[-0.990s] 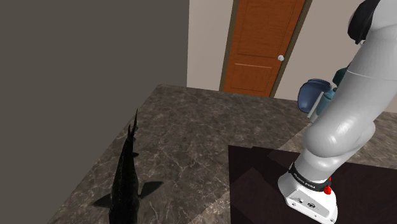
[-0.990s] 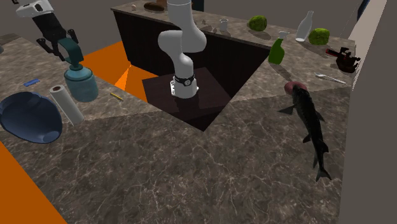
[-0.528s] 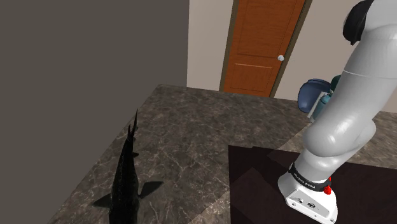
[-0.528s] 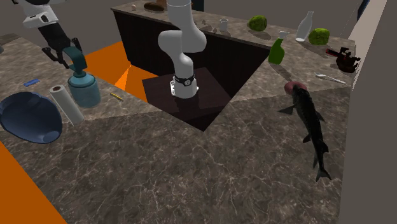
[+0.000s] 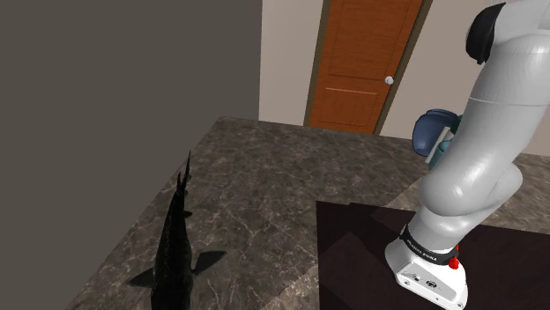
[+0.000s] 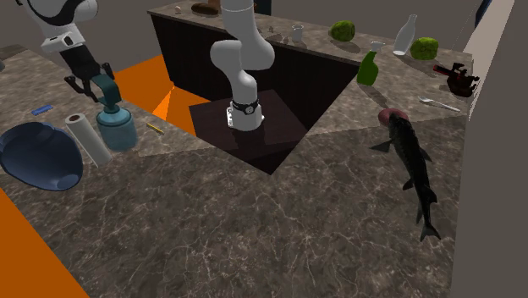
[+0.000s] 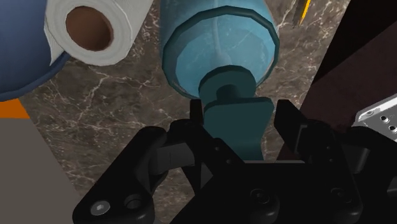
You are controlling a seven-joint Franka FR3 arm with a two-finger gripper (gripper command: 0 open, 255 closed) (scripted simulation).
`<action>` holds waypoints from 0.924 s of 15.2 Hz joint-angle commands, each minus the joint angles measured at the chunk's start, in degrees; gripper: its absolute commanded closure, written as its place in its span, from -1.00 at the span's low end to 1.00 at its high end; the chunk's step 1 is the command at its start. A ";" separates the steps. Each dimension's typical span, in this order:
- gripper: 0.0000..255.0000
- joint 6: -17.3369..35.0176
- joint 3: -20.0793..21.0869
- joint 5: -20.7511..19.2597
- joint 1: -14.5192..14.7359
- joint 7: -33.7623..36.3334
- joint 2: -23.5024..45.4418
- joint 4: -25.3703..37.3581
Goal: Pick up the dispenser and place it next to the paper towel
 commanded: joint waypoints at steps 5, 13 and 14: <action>1.00 2.34 1.54 2.55 -1.82 -2.35 2.52 -1.84; -1.00 2.24 1.55 2.64 -2.00 -2.53 2.67 -1.72; -1.00 2.27 1.54 2.62 -1.95 -2.49 2.63 -1.76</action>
